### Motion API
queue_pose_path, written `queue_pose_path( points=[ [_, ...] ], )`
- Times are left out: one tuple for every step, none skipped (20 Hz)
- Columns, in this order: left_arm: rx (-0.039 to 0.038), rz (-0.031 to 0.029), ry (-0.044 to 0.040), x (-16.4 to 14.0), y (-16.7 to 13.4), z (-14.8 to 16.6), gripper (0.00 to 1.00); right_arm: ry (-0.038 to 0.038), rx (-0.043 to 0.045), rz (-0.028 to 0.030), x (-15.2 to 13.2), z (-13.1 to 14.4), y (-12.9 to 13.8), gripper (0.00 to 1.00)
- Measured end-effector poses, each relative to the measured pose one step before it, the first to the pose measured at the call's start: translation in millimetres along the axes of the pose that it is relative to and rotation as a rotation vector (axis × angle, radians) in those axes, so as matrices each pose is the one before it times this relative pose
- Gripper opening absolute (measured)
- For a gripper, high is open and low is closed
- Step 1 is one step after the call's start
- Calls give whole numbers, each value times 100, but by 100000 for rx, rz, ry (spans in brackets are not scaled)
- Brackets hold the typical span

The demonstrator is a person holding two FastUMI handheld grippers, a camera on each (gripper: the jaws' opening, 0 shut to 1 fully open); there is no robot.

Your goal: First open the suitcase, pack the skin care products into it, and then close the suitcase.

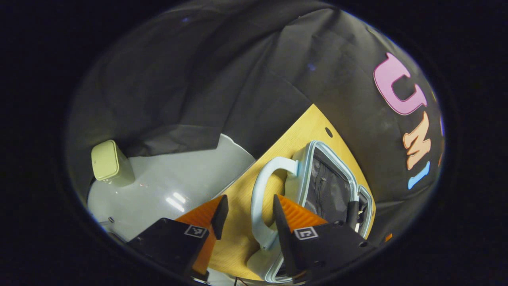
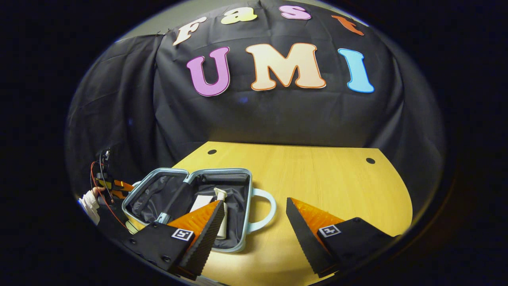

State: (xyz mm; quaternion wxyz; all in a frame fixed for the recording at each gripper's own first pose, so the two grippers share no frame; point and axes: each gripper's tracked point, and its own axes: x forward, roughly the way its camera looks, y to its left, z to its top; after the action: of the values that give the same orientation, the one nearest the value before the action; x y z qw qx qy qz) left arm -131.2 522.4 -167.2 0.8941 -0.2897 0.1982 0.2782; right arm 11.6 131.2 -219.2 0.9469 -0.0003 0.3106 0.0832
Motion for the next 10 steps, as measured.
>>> queue_pose_path(
  points=[
    [-918,-32,374,206,202,-177,58,-2,-36,-944,12,44,-316,98],
    [-406,-662,811,264,39,-151,50,-59,221,-819,-36,9,-216,98],
    [-517,-864,-99,36,-185,-3,37,-298,310,-757,-59,131,-364,98],
    [-369,-1383,-79,114,-334,-16,26,-211,329,-622,17,-63,-252,98],
    [194,-565,99,-231,-206,10,19,-88,-16,-526,1,19,-167,98],
    [603,-205,310,372,-49,68,7,-96,-204,-411,-9,-3,-227,98],
    [265,-1038,40,-257,-198,-56,6,-114,-346,-111,0,109,-141,98],
    [54,-1250,-75,-293,-302,146,4,-123,-512,-302,-73,-8,-156,98],
    [216,-780,-43,-150,-232,21,3,-458,-380,-217,0,133,-79,98],
    [554,236,394,-102,-102,-87,2,-185,-63,-14,110,86,-85,98]
  ],
)
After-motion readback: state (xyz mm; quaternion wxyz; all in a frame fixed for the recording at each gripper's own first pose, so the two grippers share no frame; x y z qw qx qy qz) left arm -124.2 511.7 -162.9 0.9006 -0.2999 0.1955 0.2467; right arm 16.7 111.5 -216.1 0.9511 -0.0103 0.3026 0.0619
